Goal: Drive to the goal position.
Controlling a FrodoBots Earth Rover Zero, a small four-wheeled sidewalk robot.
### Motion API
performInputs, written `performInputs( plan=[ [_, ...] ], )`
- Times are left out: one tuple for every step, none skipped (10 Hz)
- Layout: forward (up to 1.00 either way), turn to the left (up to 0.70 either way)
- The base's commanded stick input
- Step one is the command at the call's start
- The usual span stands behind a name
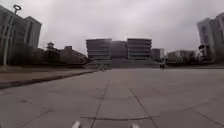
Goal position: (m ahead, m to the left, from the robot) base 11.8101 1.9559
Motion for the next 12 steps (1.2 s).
performInputs(
  plan=[
    [0.70,0.00],
    [0.70,0.00],
    [0.70,0.00],
    [0.70,0.00],
    [0.70,0.00],
    [0.70,-0.21],
    [0.70,-0.27],
    [0.70,-0.28],
    [0.70,-0.27],
    [0.70,-0.13],
    [0.70,0.00],
    [0.70,0.00]
  ],
)
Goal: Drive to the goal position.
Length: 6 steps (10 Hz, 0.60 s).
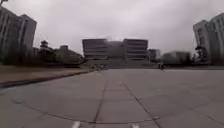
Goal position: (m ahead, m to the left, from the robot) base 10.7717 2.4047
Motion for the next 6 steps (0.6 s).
performInputs(
  plan=[
    [0.70,0.00],
    [0.70,0.00],
    [0.70,0.00],
    [0.70,0.00],
    [0.70,0.00],
    [0.70,0.00]
  ],
)
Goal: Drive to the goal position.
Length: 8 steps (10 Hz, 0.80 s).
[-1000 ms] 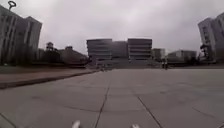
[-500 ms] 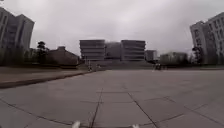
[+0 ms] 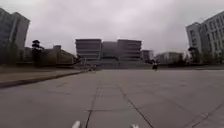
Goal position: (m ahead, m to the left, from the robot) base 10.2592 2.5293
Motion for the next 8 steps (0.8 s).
performInputs(
  plan=[
    [0.70,0.00],
    [0.70,0.00],
    [0.70,0.00],
    [0.70,0.00],
    [0.70,0.00],
    [0.70,0.00],
    [0.70,0.00],
    [0.70,0.00]
  ],
)
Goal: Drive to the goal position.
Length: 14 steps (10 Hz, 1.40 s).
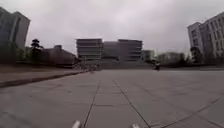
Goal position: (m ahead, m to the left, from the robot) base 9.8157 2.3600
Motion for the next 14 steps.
performInputs(
  plan=[
    [0.70,0.00],
    [0.70,0.00],
    [0.70,0.00],
    [0.70,0.00],
    [0.70,0.00],
    [0.70,0.00],
    [0.70,0.00],
    [0.70,0.00],
    [0.70,0.00],
    [0.70,0.00],
    [0.70,0.00],
    [0.70,0.00],
    [0.70,0.00],
    [0.70,0.00]
  ],
)
